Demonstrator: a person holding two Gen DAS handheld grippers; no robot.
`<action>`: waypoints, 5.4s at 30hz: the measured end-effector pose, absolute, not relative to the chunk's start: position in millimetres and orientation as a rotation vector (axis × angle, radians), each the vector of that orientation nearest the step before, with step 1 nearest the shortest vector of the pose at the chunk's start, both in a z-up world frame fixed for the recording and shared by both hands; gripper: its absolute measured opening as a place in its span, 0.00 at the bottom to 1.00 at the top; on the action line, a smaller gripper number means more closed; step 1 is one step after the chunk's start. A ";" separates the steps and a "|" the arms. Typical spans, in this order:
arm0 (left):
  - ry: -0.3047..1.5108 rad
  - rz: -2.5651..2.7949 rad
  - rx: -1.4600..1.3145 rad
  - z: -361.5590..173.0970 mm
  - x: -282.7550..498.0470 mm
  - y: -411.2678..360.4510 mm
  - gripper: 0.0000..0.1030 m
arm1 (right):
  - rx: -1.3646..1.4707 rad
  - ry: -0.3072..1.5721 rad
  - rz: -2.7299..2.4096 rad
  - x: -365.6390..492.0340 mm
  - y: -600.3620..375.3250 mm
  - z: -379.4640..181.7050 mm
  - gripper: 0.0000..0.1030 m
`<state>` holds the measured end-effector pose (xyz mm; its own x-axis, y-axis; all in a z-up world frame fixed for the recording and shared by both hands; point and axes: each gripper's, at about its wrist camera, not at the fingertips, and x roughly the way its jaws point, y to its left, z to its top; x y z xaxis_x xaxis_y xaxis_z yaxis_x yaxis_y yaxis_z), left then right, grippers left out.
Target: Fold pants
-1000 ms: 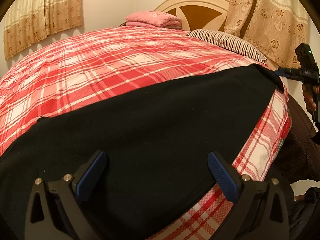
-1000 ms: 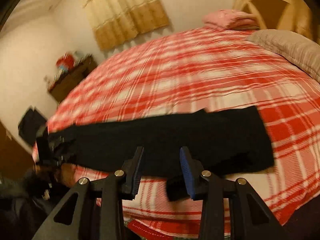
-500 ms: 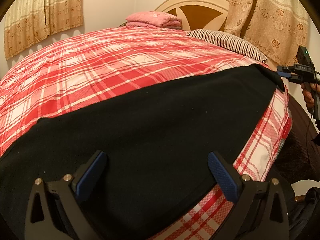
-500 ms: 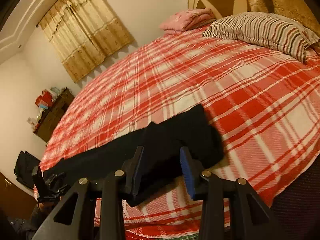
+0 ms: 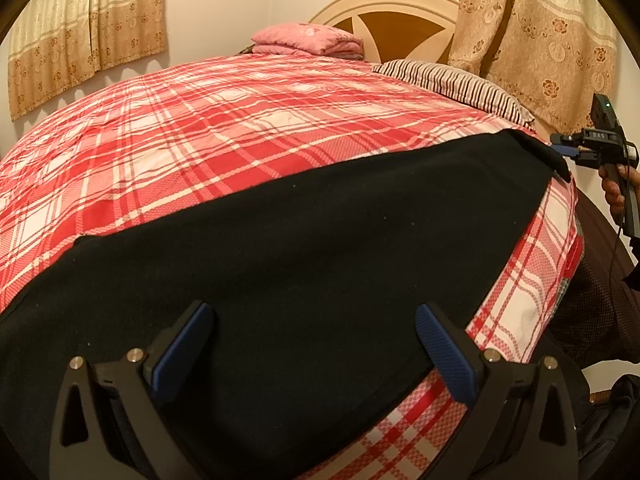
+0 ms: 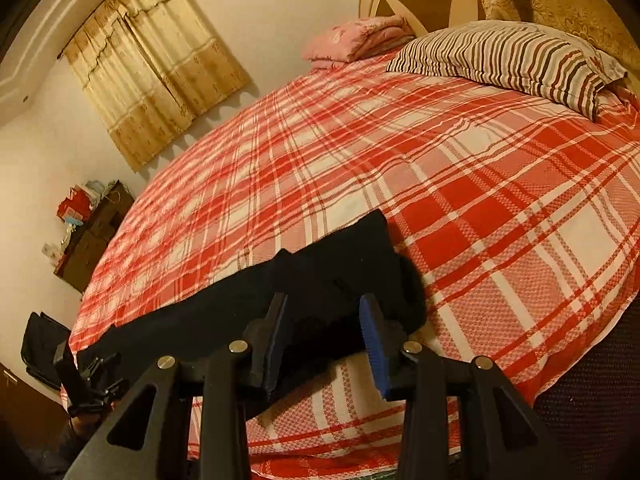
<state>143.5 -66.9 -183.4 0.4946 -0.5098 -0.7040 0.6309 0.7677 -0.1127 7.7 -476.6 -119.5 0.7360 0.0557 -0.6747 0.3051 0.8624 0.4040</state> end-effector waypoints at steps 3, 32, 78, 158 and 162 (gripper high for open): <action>0.793 -0.693 0.168 -183.5 143.2 -67.2 1.00 | 0.520 0.766 -0.120 15.9 -473.4 -125.2 0.37; 0.790 -0.690 0.154 -181.8 144.0 -65.1 1.00 | 0.131 0.863 -0.341 87.6 -494.8 -129.0 0.06; 0.739 -0.412 0.101 -195.2 136.6 70.4 1.00 | 0.161 1.068 0.659 295.4 -30.3 -168.3 0.48; 0.815 -0.047 0.141 -188.5 155.3 147.9 1.00 | 0.183 0.976 0.626 132.1 -90.5 -203.9 0.38; 0.799 -0.030 0.186 -190.3 155.7 139.0 1.00 | 0.189 0.981 0.603 127.7 -98.9 -203.4 0.39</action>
